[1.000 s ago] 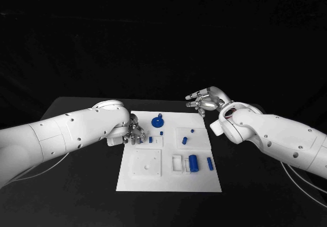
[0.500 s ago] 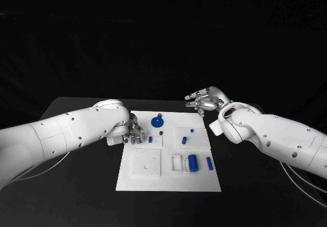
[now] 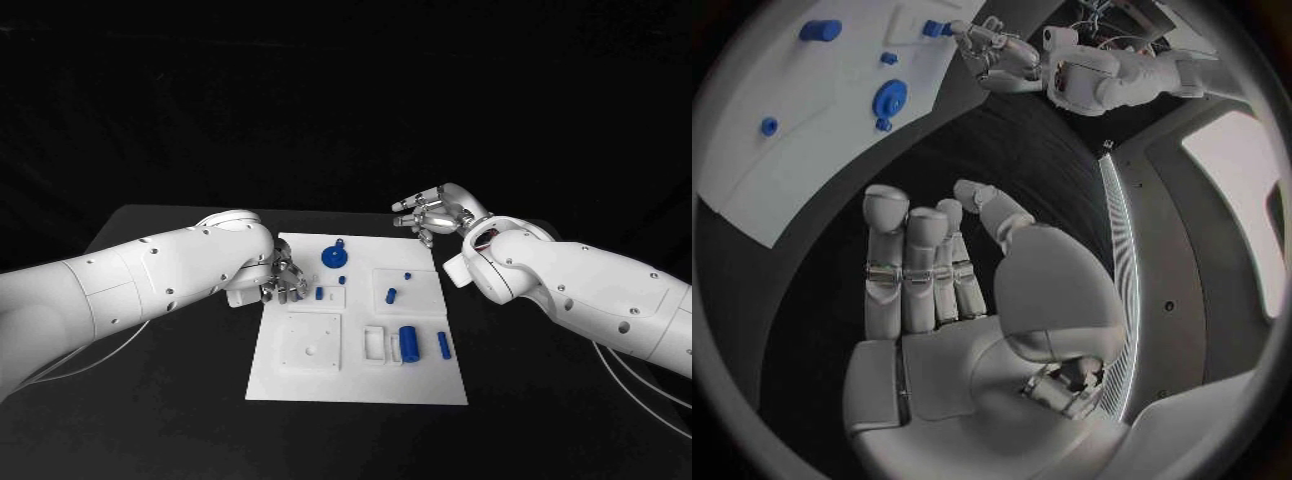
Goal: Assemble the parts on the task board
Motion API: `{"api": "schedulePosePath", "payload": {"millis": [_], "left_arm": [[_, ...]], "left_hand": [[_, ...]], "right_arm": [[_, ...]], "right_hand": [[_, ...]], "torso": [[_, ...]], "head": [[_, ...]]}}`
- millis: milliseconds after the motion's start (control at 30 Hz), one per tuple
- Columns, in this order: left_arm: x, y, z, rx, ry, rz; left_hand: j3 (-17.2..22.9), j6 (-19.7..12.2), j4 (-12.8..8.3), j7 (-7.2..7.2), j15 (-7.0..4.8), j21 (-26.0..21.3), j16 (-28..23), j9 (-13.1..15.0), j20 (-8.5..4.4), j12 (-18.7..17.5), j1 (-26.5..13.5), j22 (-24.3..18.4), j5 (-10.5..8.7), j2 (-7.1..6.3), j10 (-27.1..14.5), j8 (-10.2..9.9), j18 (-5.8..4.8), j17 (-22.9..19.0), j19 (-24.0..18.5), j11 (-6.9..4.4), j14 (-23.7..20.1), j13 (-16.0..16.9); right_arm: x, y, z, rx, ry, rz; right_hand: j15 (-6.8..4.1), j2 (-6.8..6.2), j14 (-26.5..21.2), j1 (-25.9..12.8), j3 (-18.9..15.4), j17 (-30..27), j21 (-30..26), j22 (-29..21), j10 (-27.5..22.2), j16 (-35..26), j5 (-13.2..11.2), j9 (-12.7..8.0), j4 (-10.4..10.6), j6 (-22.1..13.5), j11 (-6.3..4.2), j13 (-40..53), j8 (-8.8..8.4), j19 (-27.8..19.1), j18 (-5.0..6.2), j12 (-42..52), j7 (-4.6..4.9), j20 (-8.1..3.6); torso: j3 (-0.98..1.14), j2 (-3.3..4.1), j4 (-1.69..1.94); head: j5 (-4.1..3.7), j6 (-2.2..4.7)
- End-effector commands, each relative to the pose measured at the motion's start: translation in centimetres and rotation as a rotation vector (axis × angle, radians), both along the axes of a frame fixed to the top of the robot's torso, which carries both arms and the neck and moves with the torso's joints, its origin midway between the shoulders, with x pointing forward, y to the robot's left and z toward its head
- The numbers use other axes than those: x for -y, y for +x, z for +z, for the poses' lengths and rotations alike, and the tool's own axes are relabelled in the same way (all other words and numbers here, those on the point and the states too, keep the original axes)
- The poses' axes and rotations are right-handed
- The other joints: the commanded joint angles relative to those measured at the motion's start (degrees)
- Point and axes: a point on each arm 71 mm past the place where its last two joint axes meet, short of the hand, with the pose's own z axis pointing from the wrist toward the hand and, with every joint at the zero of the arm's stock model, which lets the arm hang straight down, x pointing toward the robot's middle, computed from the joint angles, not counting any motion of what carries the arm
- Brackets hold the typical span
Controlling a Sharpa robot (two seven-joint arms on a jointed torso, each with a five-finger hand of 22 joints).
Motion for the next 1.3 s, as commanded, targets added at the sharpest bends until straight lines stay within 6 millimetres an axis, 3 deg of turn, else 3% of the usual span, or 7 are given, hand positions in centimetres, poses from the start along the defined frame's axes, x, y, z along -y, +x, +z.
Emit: {"api": "schedulePosePath", "payload": {"millis": [33,433,733,933,1300], "left_arm": [[0.15,0.09,-0.01,0.021,-0.018,0.007],[0.11,0.08,-0.02,0.017,-0.018,0.005],[0.09,0.08,-0.03,0.015,-0.018,0.006],[0.07,0.09,-0.01,0.018,-0.020,0.008],[-0.12,0.17,0.02,0.025,-0.019,0.017]], "left_hand": [[-0.2,2.0,0.7,-2.49,-0.14,-0.5,-0.3,-0.2,-0.06,-0.9,0.2,1.1,-0.67,-0.72,1.3,-0.1,0.16,-0.2,0.3,-0.98,-0.6,0.4],[-2.9,1.8,4.9,-2.67,-0.24,-1.4,-0.6,-0.8,-0.12,-2.5,0.6,1.1,-6.30,-3.30,1.3,-0.1,-0.06,-0.7,0.5,-0.99,-0.9,1.8],[-3.7,2.1,7.9,-2.76,-0.25,-1.8,-0.5,-1.3,-0.14,-2.6,1.6,1.1,-8.28,-4.73,1.3,-0.1,-0.14,-0.5,0.7,-1.02,-0.9,2.5],[-4.7,2.4,10.3,-2.70,-0.27,-1.9,-0.7,-1.5,-0.16,-2.6,1.8,1.1,-12.41,-6.05,1.3,-0.1,-0.17,-0.7,0.8,-0.98,-1.0,2.7],[-5.2,2.5,12.1,-2.72,-0.30,-2.0,-0.7,-1.7,-0.20,-2.6,2.4,1.1,-13.23,-6.42,1.3,-0.1,-0.17,-0.8,0.9,-0.96,-0.9,2.9]], "right_arm": [[-0.15,-0.04,-0.02,-0.001,-0.002,0.015],[-0.14,-0.04,-0.03,-0.001,-0.002,0.016],[-0.12,-0.04,-0.05,-0.002,-0.003,0.015],[-0.12,-0.03,-0.10,-0.003,-0.003,0.015],[-0.09,-0.03,-0.17,-0.005,-0.004,0.015]], "right_hand": [[-0.40,0.02,0.2,0.1,0.2,0.0,0.3,3.3,0.4,-0.1,0.1,-0.1,0.0,0.4,-0.11,0.1,-0.22,1.6,0.63,-0.2,0.07,-0.40],[-0.40,-0.11,0.2,0.1,0.5,0.0,0.3,3.3,0.4,-0.1,0.0,-0.1,0.1,0.3,-0.11,0.1,-0.23,1.6,0.64,-0.2,0.08,-0.39],[-0.40,-0.11,0.2,0.1,0.5,0.0,0.3,3.3,0.4,-0.1,0.0,-0.1,0.1,0.3,-0.11,0.1,-0.23,1.6,0.64,-0.2,0.08,-0.39],[-0.40,-0.11,0.2,0.1,0.5,0.0,0.3,3.3,0.4,-0.1,0.0,-0.1,0.1,0.3,-0.11,0.1,-0.23,1.6,0.64,-0.2,0.08,-0.39],[-0.40,-0.11,0.2,0.1,0.5,0.0,0.3,3.3,0.4,-0.1,0.0,-0.1,0.1,0.3,-0.11,0.1,-0.23,1.6,0.64,-0.2,0.08,-0.39]], "torso": [[0.03,0.00,-0.01],[0.04,-0.01,-0.02],[0.02,-0.05,0.01],[-0.02,-0.05,-0.01],[0.01,0.02,-0.03]], "head": [[-0.02,0.00],[-0.08,-0.03],[-0.07,0.05],[-0.10,-0.02],[-0.13,0.15]]}}
